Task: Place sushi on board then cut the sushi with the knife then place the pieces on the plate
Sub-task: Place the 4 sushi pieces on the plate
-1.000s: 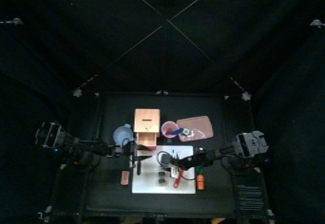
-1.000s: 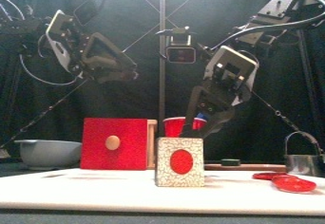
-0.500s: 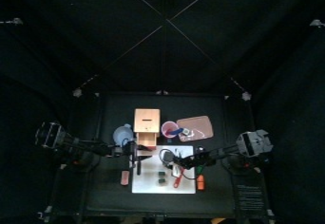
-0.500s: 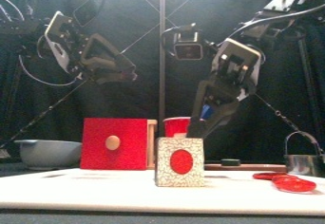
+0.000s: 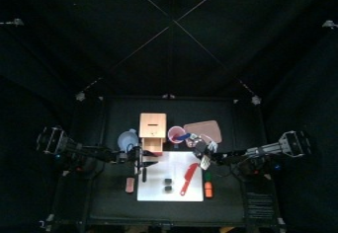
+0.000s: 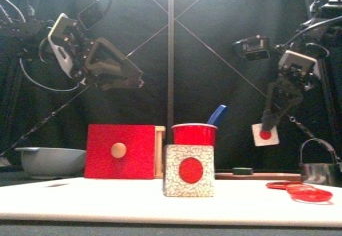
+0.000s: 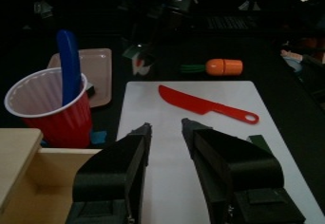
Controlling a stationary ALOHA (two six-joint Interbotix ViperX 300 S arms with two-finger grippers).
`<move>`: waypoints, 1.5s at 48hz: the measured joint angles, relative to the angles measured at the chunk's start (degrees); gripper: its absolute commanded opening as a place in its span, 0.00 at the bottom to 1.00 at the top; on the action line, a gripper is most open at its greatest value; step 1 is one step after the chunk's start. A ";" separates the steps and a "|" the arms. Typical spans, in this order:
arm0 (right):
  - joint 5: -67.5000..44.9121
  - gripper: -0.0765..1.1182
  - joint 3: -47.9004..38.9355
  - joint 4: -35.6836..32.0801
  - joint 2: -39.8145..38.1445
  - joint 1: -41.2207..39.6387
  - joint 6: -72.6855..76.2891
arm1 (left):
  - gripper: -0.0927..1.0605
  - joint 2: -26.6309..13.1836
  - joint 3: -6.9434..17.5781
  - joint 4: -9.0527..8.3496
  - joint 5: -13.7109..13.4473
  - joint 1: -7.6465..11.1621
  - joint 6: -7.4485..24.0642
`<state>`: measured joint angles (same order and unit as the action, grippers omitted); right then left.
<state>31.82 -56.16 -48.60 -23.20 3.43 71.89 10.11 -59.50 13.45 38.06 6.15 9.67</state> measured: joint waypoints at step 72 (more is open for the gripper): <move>-11.87 0.77 2.55 -1.85 5.19 -18.72 0.00 | 0.72 -0.18 0.00 0.26 -0.88 -0.09 0.00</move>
<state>19.95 -53.61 -50.45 -18.02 -15.29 71.89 9.93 -59.50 13.71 37.18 6.06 9.67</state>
